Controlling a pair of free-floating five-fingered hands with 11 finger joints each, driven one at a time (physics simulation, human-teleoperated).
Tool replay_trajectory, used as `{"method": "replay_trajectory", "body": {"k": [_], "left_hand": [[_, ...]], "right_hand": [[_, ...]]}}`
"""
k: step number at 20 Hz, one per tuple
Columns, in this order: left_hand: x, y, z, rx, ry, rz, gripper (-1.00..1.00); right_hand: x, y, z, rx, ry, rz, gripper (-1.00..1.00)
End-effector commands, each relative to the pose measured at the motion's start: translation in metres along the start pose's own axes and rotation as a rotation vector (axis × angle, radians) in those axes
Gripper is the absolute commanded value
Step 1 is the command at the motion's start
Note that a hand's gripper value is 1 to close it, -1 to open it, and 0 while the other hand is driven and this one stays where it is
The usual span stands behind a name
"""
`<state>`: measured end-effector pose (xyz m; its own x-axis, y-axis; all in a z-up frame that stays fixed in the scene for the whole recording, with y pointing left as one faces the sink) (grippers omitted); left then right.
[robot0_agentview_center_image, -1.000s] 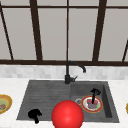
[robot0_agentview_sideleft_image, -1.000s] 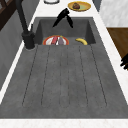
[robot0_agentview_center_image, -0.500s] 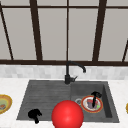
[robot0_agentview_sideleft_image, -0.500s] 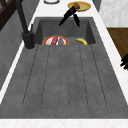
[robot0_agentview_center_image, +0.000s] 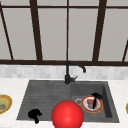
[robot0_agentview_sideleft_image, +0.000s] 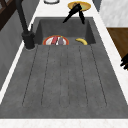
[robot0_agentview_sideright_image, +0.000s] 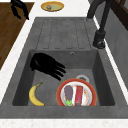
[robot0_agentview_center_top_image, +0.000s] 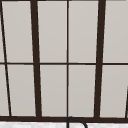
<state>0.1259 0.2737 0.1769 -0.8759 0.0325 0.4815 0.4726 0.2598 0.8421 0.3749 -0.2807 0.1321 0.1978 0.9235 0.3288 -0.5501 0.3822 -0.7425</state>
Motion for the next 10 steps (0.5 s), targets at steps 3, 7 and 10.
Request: {"method": "replay_trajectory", "body": {"k": [3,7,10], "left_hand": [[0.0,0.0,0.0,0.0,0.0,0.0,0.0],[0.0,0.0,0.0,0.0,0.0,0.0,0.0],[0.0,0.0,0.0,0.0,0.0,0.0,0.0]], "right_hand": [[-0.002,0.006,0.037,-0.065,-0.024,0.041,-1.0],[-0.007,0.015,0.061,-0.093,-0.032,0.027,-1.0],[-0.013,0.023,0.074,-0.161,-0.05,0.016,-1.0]]}}
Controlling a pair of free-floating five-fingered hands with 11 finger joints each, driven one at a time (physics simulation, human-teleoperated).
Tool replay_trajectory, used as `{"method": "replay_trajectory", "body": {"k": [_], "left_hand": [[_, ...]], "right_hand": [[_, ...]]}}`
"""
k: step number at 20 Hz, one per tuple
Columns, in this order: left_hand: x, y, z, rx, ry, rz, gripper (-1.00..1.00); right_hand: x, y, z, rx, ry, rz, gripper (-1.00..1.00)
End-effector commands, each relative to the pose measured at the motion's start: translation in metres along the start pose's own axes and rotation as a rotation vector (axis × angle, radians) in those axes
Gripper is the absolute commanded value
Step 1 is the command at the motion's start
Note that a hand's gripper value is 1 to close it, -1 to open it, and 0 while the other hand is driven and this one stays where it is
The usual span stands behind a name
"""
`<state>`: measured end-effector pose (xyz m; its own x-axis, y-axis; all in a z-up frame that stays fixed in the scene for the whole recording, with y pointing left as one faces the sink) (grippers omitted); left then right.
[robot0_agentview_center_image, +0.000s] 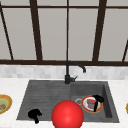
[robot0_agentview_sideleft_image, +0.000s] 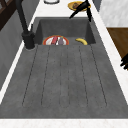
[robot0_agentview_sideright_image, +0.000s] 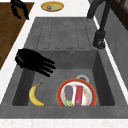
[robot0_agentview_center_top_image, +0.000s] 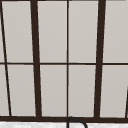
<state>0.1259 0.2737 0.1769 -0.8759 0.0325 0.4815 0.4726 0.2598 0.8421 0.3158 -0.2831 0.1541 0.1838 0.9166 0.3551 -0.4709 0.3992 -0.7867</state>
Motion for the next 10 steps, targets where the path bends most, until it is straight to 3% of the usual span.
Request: {"method": "replay_trajectory", "body": {"k": [1,6,10], "left_hand": [[0.0,0.0,0.0,0.0,0.0,0.0,0.0],[0.0,0.0,0.0,0.0,0.0,0.0,0.0],[0.0,0.0,0.0,0.0,0.0,0.0,0.0]], "right_hand": [[-0.008,0.008,0.018,-0.097,-0.033,0.032,-1.0],[-0.02,0.016,0.037,-0.186,-0.077,0.028,-1.0],[-0.028,0.033,0.062,-0.208,-0.08,-0.01,-1.0]]}}
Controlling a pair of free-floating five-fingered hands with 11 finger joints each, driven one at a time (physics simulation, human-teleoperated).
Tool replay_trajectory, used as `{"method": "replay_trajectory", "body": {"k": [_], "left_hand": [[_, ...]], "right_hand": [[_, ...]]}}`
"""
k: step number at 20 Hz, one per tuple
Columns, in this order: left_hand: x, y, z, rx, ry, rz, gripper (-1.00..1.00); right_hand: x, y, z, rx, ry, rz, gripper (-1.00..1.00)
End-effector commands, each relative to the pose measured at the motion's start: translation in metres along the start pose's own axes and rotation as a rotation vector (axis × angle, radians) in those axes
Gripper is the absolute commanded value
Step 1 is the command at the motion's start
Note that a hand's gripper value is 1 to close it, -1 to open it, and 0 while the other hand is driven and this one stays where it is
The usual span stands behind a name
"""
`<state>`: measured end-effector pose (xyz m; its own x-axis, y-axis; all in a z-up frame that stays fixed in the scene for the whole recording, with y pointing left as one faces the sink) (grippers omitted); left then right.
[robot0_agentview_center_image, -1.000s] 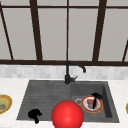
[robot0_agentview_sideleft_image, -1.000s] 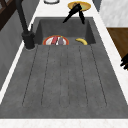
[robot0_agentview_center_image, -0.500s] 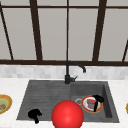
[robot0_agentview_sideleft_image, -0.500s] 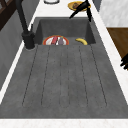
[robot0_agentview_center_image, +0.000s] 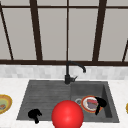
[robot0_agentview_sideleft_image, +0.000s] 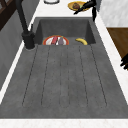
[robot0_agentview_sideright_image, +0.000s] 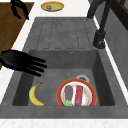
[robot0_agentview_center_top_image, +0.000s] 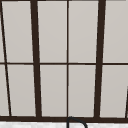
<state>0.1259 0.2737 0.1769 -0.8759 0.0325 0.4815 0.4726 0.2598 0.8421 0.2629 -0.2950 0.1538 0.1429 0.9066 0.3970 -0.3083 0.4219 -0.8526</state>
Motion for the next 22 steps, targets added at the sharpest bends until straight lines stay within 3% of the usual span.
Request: {"method": "replay_trajectory", "body": {"k": [1,7,17,22], "left_hand": [[0.0,0.0,0.0,0.0,0.0,0.0,0.0],[0.0,0.0,0.0,0.0,0.0,0.0,0.0],[0.0,0.0,0.0,0.0,0.0,0.0,0.0],[0.0,0.0,0.0,0.0,0.0,0.0,0.0]], "right_hand": [[-0.01,0.015,0.025,-0.039,-0.026,0.005,-1.0],[-0.026,0.033,0.06,-0.113,-0.046,0.036,-1.0],[-0.033,0.065,0.119,-0.133,-0.045,0.07,-1.0],[-0.021,0.077,0.124,-0.153,-0.047,0.162,-1.0]]}}
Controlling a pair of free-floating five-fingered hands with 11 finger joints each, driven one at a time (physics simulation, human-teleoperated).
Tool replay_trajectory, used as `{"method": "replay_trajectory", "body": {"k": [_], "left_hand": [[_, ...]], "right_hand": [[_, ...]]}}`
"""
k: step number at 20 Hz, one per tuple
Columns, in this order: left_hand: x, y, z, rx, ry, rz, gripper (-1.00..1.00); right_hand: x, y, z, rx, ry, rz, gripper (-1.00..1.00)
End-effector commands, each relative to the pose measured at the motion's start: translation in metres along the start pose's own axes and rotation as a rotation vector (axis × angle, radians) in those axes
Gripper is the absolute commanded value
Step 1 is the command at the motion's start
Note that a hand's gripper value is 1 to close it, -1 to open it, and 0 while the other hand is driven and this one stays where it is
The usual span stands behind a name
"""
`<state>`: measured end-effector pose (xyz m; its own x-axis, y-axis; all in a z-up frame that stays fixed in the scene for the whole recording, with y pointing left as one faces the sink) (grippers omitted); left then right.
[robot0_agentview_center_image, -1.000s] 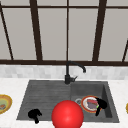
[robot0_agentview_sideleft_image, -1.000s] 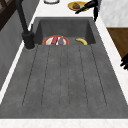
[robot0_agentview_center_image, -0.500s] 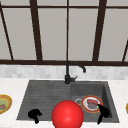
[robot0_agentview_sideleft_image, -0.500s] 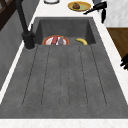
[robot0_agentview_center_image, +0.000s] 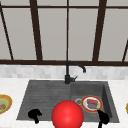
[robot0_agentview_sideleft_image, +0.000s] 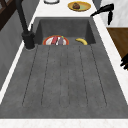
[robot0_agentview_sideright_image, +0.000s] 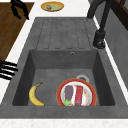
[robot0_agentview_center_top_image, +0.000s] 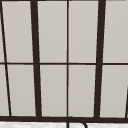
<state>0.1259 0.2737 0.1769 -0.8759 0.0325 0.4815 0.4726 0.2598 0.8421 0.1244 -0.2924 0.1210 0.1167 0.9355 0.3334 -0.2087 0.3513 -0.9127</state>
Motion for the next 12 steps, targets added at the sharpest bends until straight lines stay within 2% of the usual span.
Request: {"method": "replay_trajectory", "body": {"k": [1,2,3,4,6,8,10,12], "left_hand": [[0.0,0.0,0.0,0.0,0.0,0.0,0.0],[0.0,0.0,0.0,0.0,0.0,0.0,0.0],[0.0,0.0,0.0,0.0,0.0,0.0,0.0],[0.002,-0.001,0.001,0.003,0.003,-0.001,-1.0],[0.002,-0.001,0.0,0.01,0.007,0.007,-1.0],[-0.004,0.0,-0.008,-0.011,0.01,0.015,-1.0],[-0.012,0.002,-0.019,-0.049,0.0,0.028,-1.0],[-0.014,0.006,-0.022,-0.058,-0.014,0.04,-1.0]], "right_hand": [[0.012,0.005,0.004,-0.038,-0.036,0.107,-1.0],[0.008,0.006,0.002,-0.013,0.008,0.069,-1.0],[0.005,0.003,0.003,-0.007,-0.003,0.014,-1.0],[0.007,0.004,0.003,-0.001,-0.004,0.013,0.0],[0.009,0.004,0.003,-0.007,-0.009,0.018,0.0],[0.009,0.005,0.003,-0.011,-0.009,0.012,0.0],[0.01,0.005,0.003,-0.013,-0.009,0.009,0.0],[0.01,0.005,0.003,-0.015,-0.008,0.007,0.0]]}}
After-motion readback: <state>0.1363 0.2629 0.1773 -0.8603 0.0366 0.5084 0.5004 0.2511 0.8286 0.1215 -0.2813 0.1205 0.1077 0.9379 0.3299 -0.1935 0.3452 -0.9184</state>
